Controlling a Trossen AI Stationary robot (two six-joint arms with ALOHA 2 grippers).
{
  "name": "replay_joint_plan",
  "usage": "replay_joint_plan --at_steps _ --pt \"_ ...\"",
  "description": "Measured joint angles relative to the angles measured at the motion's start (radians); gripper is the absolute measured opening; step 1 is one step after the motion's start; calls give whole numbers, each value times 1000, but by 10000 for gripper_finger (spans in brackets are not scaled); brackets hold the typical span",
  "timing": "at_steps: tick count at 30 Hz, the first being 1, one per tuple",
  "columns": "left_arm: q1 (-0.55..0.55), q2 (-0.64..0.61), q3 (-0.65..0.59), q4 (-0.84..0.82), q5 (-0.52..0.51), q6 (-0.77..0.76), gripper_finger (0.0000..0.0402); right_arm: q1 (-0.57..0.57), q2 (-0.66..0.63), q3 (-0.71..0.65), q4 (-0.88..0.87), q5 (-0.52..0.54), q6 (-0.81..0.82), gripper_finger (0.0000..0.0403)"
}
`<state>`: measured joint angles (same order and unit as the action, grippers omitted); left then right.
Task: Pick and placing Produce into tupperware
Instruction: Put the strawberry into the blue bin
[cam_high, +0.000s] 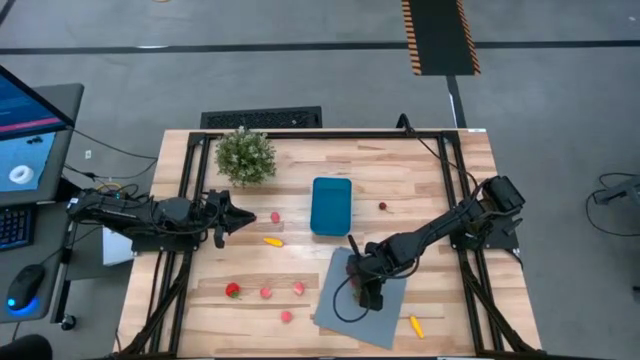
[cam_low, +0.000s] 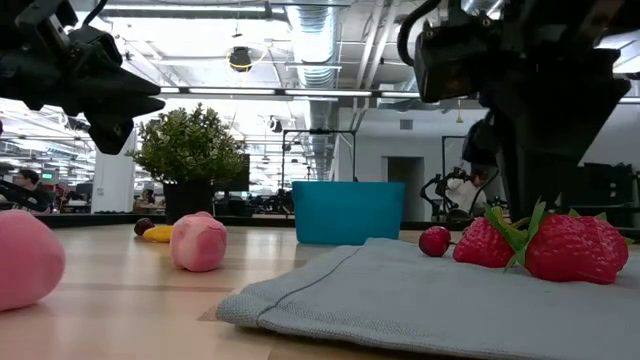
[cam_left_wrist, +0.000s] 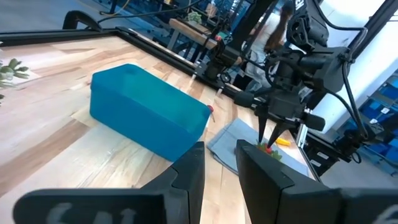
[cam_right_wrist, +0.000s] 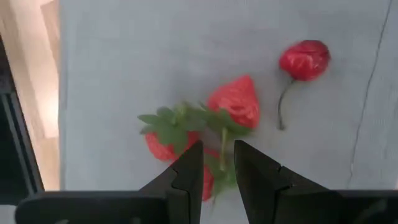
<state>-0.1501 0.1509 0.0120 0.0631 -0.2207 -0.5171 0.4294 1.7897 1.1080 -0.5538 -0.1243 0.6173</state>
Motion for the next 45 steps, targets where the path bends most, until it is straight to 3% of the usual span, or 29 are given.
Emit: replay_joint_plan --at_steps 17,24,38,45 --pt "0 0 0 -2 37 -26 83 -7 17 0 -3 -7 10 66" --pt "0 0 0 -3 33 -26 83 -6 17 0 -3 -7 11 13" --pt "0 0 0 -4 32 -26 83 -62 1 3 15 11 4 15" --pt "0 0 0 -5 25 -26 83 -106 -4 89 13 16 -71 11"
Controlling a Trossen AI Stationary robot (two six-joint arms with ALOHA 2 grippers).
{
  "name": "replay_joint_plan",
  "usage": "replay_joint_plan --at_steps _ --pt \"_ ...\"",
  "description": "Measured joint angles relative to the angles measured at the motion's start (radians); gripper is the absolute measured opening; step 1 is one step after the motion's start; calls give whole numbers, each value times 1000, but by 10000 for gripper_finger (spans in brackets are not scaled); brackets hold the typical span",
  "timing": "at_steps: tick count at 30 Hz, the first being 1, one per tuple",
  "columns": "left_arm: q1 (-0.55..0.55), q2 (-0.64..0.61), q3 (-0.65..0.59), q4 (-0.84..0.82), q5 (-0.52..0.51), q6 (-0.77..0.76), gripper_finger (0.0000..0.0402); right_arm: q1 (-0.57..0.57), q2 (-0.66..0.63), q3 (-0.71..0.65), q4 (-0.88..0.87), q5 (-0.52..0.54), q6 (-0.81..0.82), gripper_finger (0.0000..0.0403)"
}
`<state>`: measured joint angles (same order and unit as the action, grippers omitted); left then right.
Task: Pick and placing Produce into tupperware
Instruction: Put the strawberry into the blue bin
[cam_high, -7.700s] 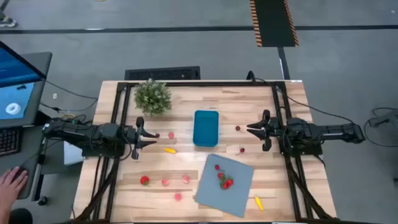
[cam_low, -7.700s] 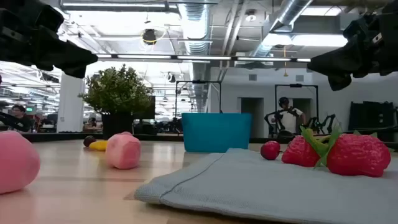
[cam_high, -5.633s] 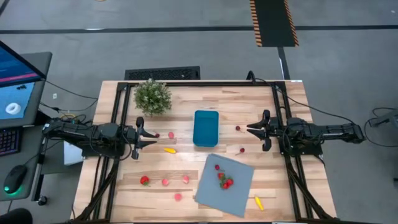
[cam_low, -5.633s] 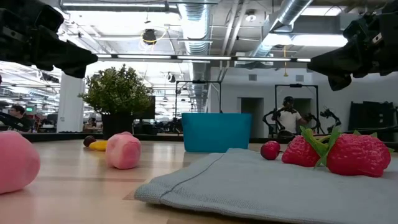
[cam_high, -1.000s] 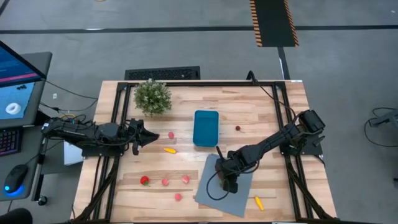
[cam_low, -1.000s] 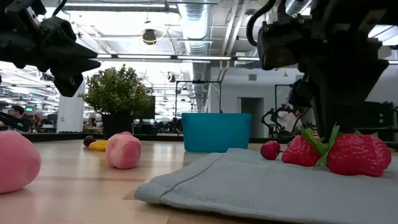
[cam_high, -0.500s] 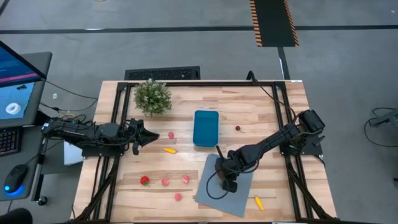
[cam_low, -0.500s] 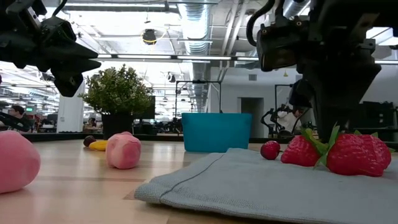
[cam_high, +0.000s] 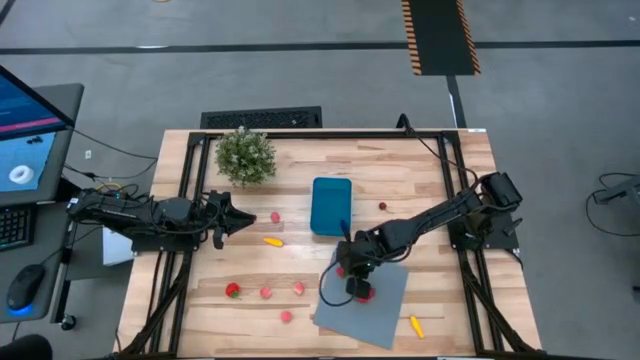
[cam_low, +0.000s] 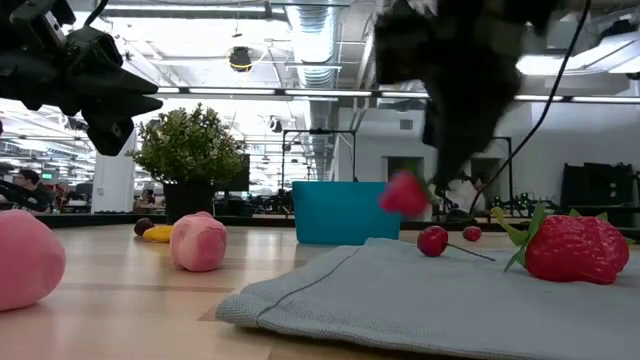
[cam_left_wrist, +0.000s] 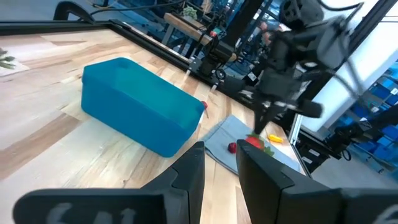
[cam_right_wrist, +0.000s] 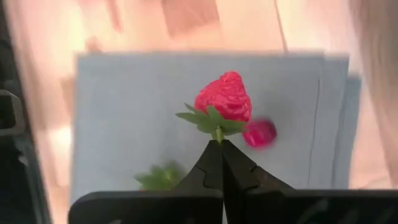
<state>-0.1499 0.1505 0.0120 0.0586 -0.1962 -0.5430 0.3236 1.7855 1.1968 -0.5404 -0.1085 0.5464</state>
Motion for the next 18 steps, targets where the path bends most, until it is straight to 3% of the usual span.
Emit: replay_joint_plan --at_steps 8,18 --pt "0 0 0 4 -49 7 83 -65 -11 108 75 56 -87 11" --pt "0 0 29 79 44 71 83 -131 -267 35 227 252 -219 10"
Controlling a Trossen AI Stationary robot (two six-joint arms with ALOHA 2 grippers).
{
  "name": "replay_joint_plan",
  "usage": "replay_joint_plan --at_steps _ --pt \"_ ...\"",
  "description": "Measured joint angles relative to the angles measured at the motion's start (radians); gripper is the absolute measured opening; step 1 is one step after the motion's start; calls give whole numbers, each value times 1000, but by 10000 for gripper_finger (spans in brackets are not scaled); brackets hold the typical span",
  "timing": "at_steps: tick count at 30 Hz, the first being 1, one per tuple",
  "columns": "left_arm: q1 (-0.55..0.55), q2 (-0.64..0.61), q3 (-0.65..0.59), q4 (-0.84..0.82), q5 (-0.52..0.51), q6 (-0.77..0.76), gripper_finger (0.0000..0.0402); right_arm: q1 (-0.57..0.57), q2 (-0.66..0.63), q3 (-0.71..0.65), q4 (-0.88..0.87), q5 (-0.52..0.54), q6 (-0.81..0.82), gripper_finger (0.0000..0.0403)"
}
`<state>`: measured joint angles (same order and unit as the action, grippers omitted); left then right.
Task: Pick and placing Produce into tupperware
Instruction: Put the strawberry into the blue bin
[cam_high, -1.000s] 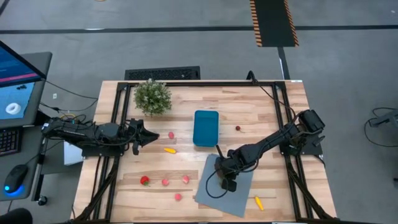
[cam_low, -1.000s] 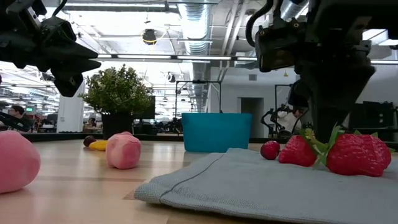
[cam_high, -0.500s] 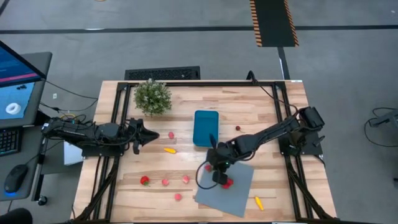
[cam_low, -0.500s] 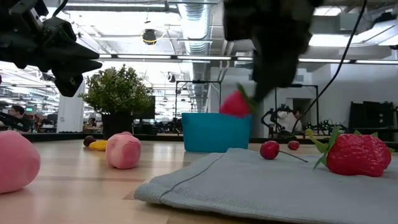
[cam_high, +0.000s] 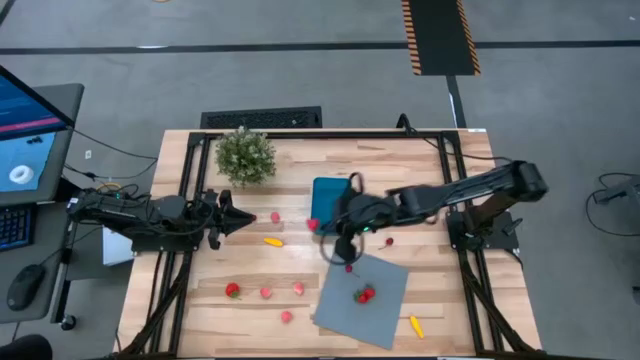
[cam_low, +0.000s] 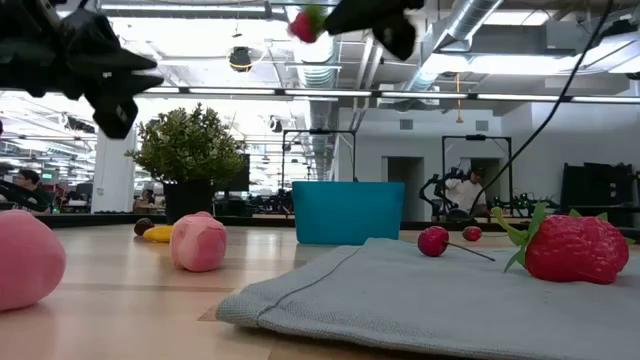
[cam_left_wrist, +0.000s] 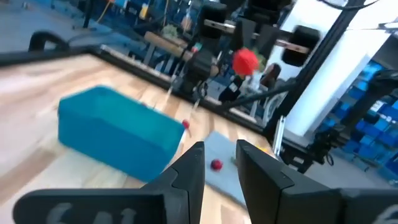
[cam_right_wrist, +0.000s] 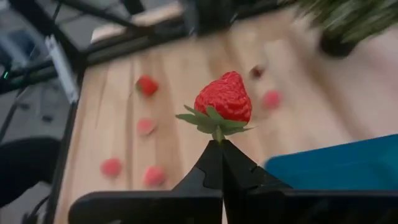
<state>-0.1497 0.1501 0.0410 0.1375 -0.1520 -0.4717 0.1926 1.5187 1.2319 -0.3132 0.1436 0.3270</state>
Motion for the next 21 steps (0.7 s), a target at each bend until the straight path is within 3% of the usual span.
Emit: replay_joint_plan --at_steps 8,12,21 --pt "0 0 34 2 -61 3 83 -20 -276 -273 275 83 39 17" --pt "0 0 34 -1 -74 -24 83 -36 -389 -459 513 110 109 10" --pt "0 0 34 -16 -67 -55 83 -100 -515 -732 879 117 211 21"
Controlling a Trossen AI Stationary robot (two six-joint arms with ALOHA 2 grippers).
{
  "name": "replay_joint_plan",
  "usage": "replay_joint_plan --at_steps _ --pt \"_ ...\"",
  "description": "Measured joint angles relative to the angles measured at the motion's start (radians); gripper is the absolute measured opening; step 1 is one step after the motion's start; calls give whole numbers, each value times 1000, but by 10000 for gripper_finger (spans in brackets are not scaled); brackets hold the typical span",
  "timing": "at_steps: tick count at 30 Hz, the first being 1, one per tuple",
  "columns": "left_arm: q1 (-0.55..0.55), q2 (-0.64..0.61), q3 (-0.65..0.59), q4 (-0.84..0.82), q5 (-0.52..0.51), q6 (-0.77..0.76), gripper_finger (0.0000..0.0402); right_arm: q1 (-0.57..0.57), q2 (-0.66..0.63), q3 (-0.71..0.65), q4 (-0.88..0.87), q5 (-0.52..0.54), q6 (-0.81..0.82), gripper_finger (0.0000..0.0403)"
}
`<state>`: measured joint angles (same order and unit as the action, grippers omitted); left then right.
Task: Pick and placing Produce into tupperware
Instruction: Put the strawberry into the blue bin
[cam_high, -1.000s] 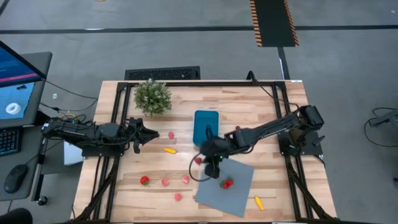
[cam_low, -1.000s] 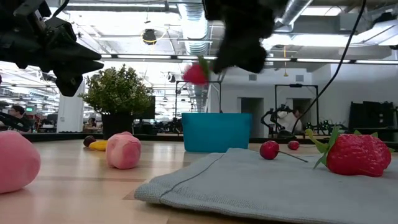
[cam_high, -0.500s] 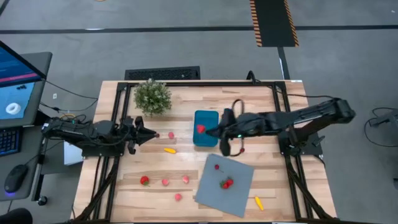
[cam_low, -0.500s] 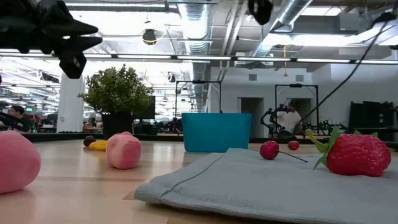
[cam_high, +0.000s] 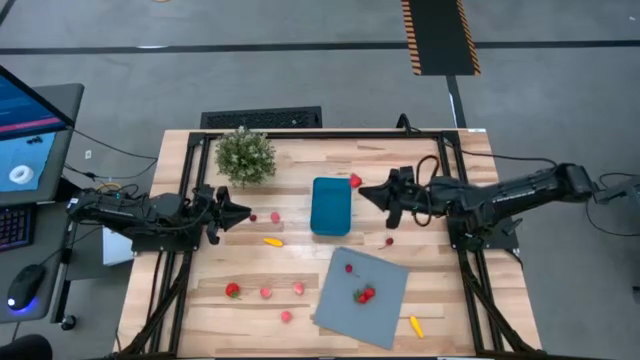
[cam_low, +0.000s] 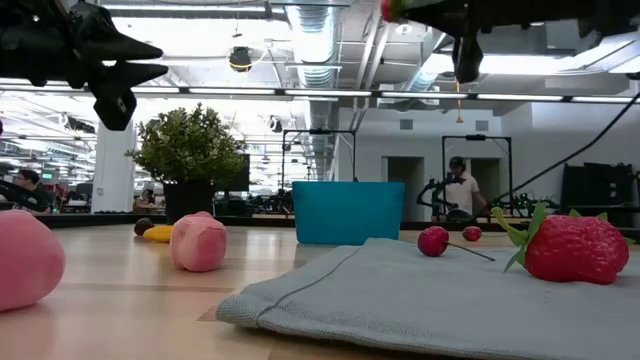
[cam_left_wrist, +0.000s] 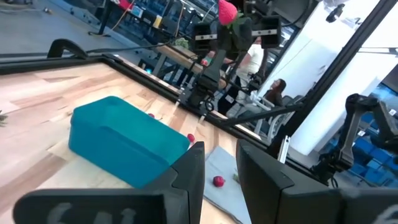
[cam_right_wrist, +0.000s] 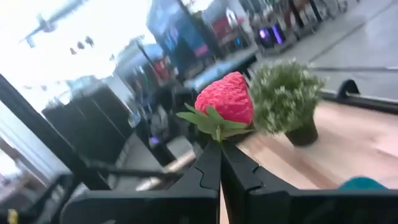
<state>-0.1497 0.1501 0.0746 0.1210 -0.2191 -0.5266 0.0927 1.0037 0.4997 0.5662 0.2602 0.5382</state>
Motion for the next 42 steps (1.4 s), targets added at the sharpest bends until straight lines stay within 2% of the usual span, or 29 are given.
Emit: replay_joint_plan --at_steps 4,9,12,16,22,25,33,38,42 --pt "0 0 0 0 2 -12 83 -33 -12 -114 235 -1 93 9" --pt "0 0 0 -6 3 -31 83 -59 -3 -201 382 -54 281 20" --pt "0 0 0 -6 3 -28 83 -61 0 -225 421 -61 354 27" --pt "0 0 0 -11 -3 -32 83 -62 0 -247 496 -60 434 13" --pt "0 0 1 -30 0 -70 83 -68 0 -247 525 -50 490 19" --pt "0 0 1 -39 2 -70 83 -59 0 -247 514 -53 415 26" --pt "0 0 1 -82 -13 -46 83 -42 0 -244 407 -99 -20 12" --pt "0 0 1 -88 -31 7 83 -41 0 -186 256 -103 -272 32" --pt "0 0 1 -88 -36 23 83 -32 1 -58 -5 -87 -434 21"
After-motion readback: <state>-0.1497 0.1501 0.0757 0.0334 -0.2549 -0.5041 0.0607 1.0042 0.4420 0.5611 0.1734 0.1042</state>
